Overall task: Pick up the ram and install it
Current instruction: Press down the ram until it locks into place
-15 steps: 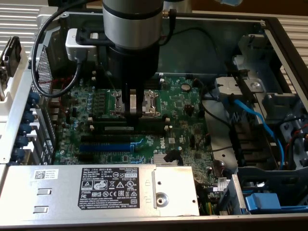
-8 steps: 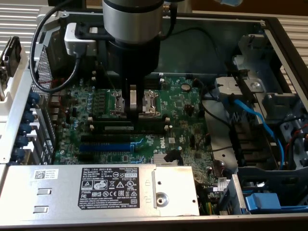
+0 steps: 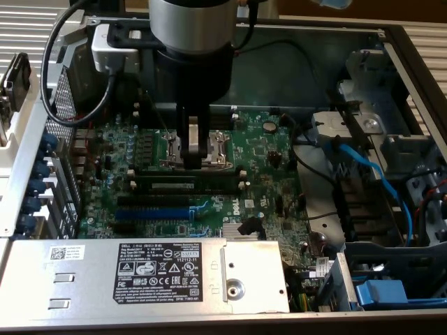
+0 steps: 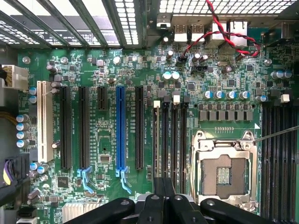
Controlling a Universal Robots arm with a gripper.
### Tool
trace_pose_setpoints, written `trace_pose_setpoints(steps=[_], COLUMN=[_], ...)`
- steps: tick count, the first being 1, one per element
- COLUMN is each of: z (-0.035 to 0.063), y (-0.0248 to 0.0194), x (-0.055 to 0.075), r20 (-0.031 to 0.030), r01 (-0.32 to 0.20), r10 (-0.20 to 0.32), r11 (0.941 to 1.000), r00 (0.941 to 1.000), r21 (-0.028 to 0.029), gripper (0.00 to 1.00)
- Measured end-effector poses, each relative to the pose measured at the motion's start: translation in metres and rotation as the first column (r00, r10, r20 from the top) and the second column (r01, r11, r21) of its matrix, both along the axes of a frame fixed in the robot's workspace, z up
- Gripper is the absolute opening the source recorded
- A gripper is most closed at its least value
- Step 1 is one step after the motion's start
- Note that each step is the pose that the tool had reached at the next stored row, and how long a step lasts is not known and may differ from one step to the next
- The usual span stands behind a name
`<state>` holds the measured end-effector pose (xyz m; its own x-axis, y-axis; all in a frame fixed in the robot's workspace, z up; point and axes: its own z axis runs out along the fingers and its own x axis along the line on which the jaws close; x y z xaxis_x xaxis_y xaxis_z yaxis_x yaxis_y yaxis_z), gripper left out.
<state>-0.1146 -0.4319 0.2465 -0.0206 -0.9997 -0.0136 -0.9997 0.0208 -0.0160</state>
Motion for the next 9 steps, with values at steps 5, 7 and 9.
trace_pose_setpoints(steps=[5,7,9], z=[0.0000,0.0000,-0.0001], y=[-0.0001,0.0000,0.0000], x=[0.0000,0.0000,0.0000], r20=[-0.0002,-0.0002,-0.0002], r01=[0.045,0.075,0.104], r10=[-0.045,-0.075,-0.104], r11=[0.9990,0.9971,0.9946], r00=[0.9990,0.9971,0.9946], r21=[-0.0004,-0.0002,0.0001], gripper=[0.10,0.10,0.10])
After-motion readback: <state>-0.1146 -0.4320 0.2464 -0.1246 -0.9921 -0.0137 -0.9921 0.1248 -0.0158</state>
